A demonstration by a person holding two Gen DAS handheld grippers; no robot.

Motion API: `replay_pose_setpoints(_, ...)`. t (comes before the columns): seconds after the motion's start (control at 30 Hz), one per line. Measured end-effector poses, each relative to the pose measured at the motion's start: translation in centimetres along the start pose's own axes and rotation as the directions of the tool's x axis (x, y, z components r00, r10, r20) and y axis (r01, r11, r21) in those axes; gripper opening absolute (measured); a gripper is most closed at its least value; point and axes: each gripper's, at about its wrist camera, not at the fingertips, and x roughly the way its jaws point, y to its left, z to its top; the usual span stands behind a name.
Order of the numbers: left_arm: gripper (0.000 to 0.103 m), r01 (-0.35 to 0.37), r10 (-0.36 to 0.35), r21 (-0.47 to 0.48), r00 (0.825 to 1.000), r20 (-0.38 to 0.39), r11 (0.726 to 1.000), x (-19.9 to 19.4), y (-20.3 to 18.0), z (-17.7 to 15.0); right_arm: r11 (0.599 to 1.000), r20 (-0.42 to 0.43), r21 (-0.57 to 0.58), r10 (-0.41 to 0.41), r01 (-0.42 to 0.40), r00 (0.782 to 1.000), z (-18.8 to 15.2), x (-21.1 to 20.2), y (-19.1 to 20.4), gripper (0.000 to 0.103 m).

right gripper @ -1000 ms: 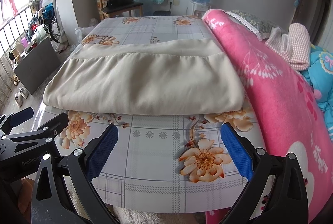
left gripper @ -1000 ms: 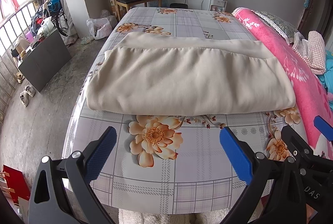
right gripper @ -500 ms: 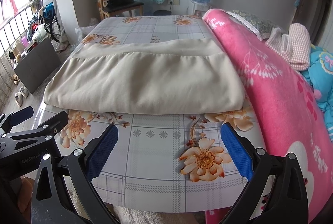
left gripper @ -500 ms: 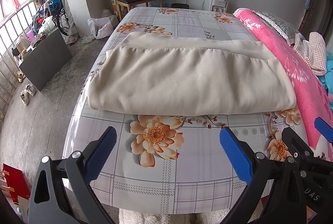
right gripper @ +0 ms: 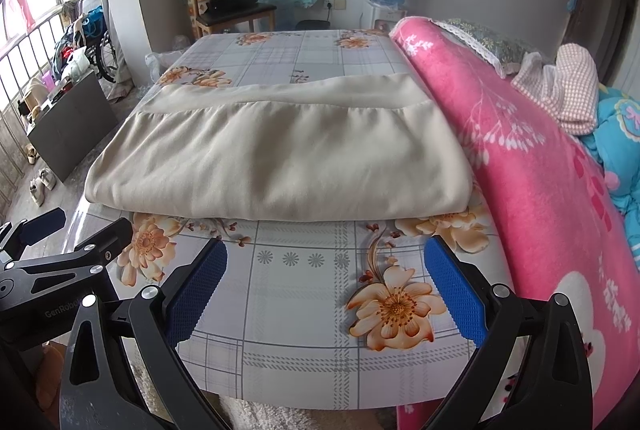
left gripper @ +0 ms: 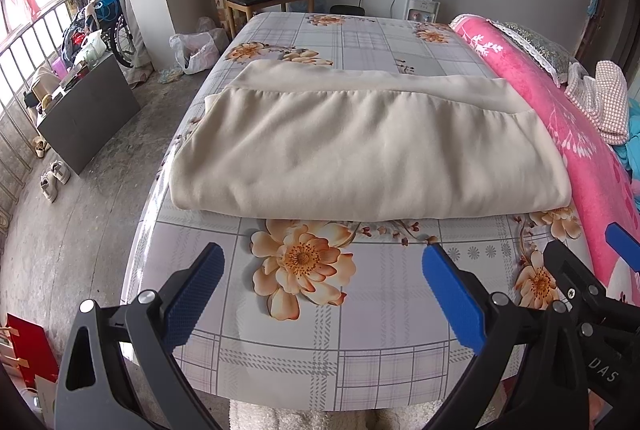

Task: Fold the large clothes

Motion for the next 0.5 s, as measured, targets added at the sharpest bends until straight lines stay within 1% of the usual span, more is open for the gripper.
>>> replay_pose_setpoints(0.5, 0.097, -0.007, 0.007, -0.006, 1.000, -0.002, 1.000, 0.22, 0.27, -0.21, 1.000, 0.004, 0.005, 0.008, -0.008, 1.000, 0.20, -0.05, -0.05, 0.095)
